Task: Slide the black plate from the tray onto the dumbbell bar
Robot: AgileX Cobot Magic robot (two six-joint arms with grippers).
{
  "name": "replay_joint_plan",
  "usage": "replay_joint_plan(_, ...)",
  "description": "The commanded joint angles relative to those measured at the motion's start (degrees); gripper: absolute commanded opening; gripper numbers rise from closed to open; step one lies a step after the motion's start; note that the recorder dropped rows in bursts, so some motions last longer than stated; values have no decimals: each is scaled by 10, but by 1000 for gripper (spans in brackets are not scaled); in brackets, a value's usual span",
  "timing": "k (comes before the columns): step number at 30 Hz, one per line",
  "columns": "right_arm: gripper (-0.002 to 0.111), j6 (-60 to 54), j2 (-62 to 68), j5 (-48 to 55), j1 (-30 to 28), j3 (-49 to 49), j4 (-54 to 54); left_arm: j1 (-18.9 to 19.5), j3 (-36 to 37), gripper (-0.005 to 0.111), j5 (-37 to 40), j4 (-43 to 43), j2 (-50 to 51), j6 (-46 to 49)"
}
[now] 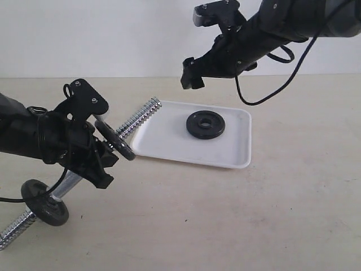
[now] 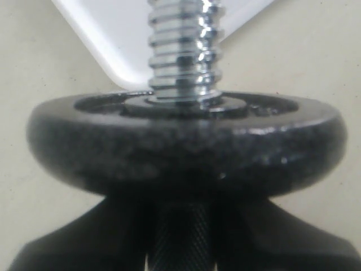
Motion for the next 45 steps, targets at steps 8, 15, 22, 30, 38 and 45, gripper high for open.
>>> replay_joint_plan(8,104,153,84,151,0,-69,-87,0,-17,4,-22,-16,-27,7)
replay_joint_plan(15,104,186,123,214,0,-145,-137,0,-17,4,-20,-16,-27,7)
replay_joint_plan(22,104,192,139,239,1,-177,-137,0,-17,4,-20,-16,-27,7)
replay_joint_plan(30,104,196,171,240,5,-177,-136,0,-17,4,-20,-21,-27,4)
replay_joint_plan(38,104,210,180,210,40,-195,-171,0,-17,4,-20,-28,-27,4)
replay_joint_plan(45,104,284,218,273,34,-256,-255,0,-17,4,-13,-28,-27,4)
